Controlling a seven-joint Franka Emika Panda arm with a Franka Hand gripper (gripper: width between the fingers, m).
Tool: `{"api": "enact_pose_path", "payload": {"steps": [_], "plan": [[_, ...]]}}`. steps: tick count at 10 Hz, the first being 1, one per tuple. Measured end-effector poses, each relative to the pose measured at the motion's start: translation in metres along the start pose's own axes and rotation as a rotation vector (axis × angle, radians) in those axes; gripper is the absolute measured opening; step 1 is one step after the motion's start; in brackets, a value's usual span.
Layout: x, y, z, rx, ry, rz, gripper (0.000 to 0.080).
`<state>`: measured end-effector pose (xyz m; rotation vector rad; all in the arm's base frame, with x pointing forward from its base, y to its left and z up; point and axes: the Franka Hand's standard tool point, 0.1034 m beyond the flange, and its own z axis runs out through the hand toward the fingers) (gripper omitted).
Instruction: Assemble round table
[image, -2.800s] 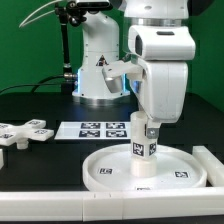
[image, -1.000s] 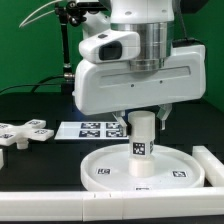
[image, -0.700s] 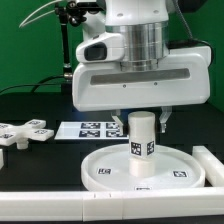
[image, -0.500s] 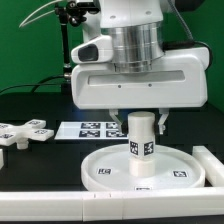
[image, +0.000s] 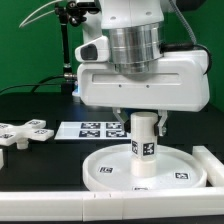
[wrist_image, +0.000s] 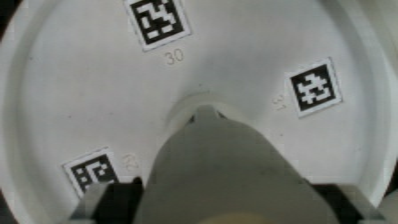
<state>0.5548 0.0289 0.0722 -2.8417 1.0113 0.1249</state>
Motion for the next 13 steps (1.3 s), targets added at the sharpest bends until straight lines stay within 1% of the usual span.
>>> {"api": "enact_pose_path", "payload": {"steps": [1, 2, 4, 5, 7, 8, 9, 10, 11, 13], "plan": [[0.0, 0.0002, 0.0002, 0.005, -0.004, 0.062, 0.0417], [0.0009, 0.0012, 0.0001, 0.025, -0.015, 0.136, 0.0417], [-0.0006, -0.0004, 0.0014, 0.047, -0.027, 0.352, 0.0417], [-0.0008, -0.0008, 0.0021, 0.068, -0.034, 0.469, 0.0417], [-0.0008, -0.0013, 0.0028, 0.101, -0.057, 0.668, 0.0417], [-0.0007, -0.0014, 0.0031, 0.112, -0.071, 0.759, 0.0417], [0.0006, -0.0001, 0.0028, 0.117, -0.077, 0.805, 0.0417], [-0.0002, 0.0001, 0.0025, 0.112, -0.099, 0.927, 0.0417], [-0.0008, -0.0005, 0.0021, 0.107, -0.108, 0.953, 0.0417], [-0.0011, -0.0007, 0.0026, 0.107, -0.106, 0.936, 0.0424]]}}
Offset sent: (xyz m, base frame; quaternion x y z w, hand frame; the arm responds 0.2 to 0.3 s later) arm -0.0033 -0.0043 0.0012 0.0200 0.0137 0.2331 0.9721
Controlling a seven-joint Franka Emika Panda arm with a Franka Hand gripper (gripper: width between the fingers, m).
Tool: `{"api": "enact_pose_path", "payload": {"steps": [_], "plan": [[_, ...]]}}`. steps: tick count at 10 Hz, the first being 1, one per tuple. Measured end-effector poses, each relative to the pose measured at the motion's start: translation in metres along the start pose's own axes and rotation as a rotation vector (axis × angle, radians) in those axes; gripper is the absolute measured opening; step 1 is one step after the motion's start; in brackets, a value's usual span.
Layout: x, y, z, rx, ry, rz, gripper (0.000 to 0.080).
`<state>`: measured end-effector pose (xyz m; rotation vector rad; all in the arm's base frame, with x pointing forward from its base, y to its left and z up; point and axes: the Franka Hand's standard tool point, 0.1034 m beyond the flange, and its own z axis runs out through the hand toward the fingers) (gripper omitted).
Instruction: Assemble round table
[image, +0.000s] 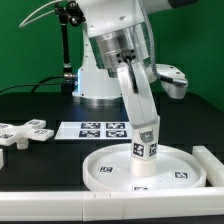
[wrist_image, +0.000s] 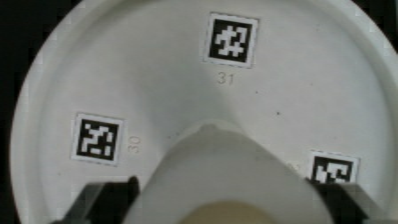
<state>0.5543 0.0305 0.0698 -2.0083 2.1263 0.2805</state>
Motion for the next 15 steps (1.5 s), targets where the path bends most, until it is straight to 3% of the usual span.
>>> {"api": "enact_pose_path", "payload": {"steps": [1, 2, 3, 7, 8, 11, 15], "plan": [[0.0001, 0.0, 0.0002, -0.001, 0.001, -0.04, 0.0587], [0.0012, -0.0014, 0.0002, 0.006, 0.002, -0.083, 0.0638], [0.0036, -0.0018, 0.0002, 0.016, 0.009, -0.129, 0.0638], [0.0036, -0.0011, 0.0008, 0.01, 0.014, -0.467, 0.0649], [0.0019, -0.0032, -0.0017, -0.021, 0.034, -0.631, 0.0649], [-0.0029, -0.0055, -0.0028, -0.062, 0.076, -1.002, 0.0649], [-0.003, -0.0055, -0.0032, -0.077, 0.072, -1.264, 0.0649]]}}
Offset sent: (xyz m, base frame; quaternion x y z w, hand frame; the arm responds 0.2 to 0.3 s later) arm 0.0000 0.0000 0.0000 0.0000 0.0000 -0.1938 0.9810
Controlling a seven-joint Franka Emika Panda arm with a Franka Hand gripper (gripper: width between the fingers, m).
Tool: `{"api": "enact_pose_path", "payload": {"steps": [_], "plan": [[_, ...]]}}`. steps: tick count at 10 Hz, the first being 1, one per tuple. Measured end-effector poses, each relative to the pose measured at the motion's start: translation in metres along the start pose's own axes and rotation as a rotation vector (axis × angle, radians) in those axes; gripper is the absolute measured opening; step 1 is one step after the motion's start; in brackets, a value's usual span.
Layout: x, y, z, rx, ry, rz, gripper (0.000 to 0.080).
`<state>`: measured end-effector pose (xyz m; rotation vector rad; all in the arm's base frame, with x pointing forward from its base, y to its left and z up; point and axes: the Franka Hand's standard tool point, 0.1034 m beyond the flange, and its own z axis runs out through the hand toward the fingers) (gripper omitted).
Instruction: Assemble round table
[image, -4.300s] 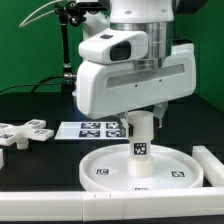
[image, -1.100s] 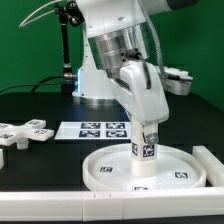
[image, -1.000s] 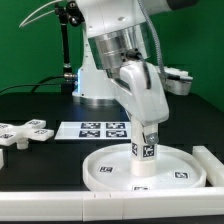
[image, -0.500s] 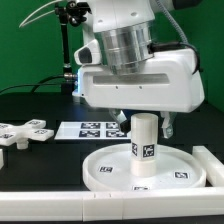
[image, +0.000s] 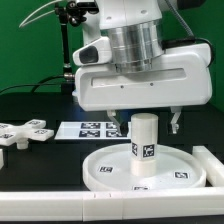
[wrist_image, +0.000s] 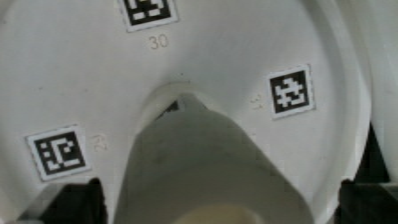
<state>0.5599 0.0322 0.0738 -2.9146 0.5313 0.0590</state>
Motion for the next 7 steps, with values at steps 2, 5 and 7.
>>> {"api": "enact_pose_path", "payload": {"steps": [2, 5, 7], "plan": [[0.0006, 0.0001, 0.0002, -0.002, 0.005, -0.131, 0.0649], [0.0048, -0.0022, -0.0014, -0.025, 0.031, -0.397, 0.0649], [0.003, -0.0052, -0.0003, -0.032, 0.031, -0.554, 0.0649]]}}
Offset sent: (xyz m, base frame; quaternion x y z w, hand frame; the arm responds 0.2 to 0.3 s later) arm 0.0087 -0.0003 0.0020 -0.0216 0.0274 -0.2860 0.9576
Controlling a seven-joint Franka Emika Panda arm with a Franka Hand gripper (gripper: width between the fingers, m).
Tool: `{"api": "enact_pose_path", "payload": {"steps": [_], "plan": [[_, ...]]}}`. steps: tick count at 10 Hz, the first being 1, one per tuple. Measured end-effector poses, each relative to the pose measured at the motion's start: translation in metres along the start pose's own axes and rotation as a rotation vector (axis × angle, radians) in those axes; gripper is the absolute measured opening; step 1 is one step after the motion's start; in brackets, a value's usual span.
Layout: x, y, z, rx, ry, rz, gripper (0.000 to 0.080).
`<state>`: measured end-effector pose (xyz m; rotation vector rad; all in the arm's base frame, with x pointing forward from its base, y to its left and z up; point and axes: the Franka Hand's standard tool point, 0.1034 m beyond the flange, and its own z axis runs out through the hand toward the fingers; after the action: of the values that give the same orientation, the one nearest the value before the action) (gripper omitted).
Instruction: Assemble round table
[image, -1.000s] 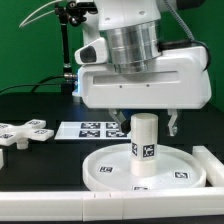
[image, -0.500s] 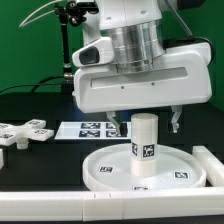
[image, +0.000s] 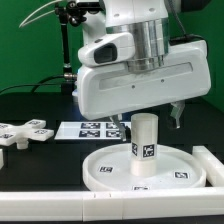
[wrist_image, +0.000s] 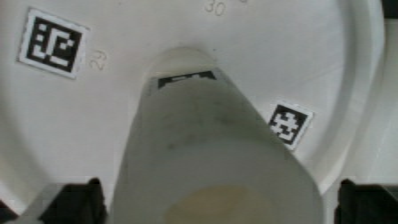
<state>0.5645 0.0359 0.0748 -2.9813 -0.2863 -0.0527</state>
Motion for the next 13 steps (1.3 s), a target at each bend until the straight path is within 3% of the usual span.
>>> {"api": "enact_pose_path", "payload": {"steps": [7, 13], "plan": [[-0.0011, 0.0029, 0.0003, -0.017, -0.004, -0.462, 0.0649], [-0.0041, 0.0022, 0.0033, -0.057, -0.041, -0.952, 0.0649]]}}
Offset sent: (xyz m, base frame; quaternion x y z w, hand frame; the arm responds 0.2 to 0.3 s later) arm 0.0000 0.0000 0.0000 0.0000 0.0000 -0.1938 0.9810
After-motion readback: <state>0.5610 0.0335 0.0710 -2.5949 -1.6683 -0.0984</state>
